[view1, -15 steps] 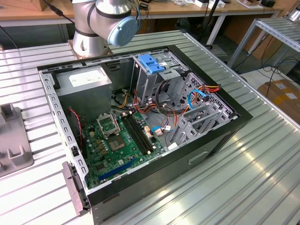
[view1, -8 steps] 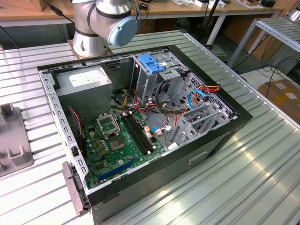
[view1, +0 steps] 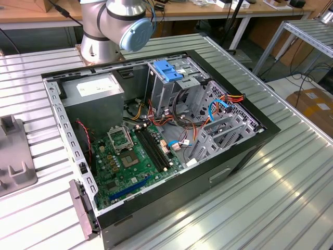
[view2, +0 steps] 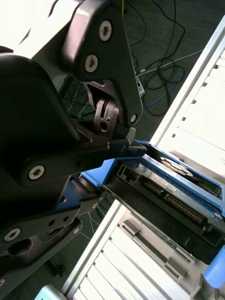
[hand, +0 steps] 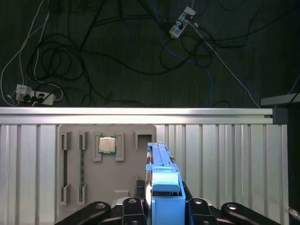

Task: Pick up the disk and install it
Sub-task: 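Pick up the disk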

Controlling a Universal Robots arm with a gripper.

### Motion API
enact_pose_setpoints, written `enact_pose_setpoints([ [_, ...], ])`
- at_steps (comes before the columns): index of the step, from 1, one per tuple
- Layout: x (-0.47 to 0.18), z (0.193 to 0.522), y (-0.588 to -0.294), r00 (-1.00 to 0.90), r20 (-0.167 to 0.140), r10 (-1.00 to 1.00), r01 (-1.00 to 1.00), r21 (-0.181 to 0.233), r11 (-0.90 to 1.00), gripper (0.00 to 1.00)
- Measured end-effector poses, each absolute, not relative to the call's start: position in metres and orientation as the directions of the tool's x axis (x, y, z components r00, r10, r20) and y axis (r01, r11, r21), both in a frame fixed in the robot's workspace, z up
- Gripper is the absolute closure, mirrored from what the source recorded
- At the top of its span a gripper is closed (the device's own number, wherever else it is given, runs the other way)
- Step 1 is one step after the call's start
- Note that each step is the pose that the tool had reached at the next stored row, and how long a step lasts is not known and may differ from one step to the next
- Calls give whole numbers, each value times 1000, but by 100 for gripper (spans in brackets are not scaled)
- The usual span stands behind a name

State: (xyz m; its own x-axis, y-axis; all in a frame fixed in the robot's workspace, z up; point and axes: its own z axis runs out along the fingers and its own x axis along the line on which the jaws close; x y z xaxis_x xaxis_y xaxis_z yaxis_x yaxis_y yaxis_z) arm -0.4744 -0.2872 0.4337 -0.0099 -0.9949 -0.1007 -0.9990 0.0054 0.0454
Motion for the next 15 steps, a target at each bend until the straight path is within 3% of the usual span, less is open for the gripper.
enact_pose_setpoints([
  [15, -474, 437, -287, -10, -101, -995, -999, 45, 5, 63],
])
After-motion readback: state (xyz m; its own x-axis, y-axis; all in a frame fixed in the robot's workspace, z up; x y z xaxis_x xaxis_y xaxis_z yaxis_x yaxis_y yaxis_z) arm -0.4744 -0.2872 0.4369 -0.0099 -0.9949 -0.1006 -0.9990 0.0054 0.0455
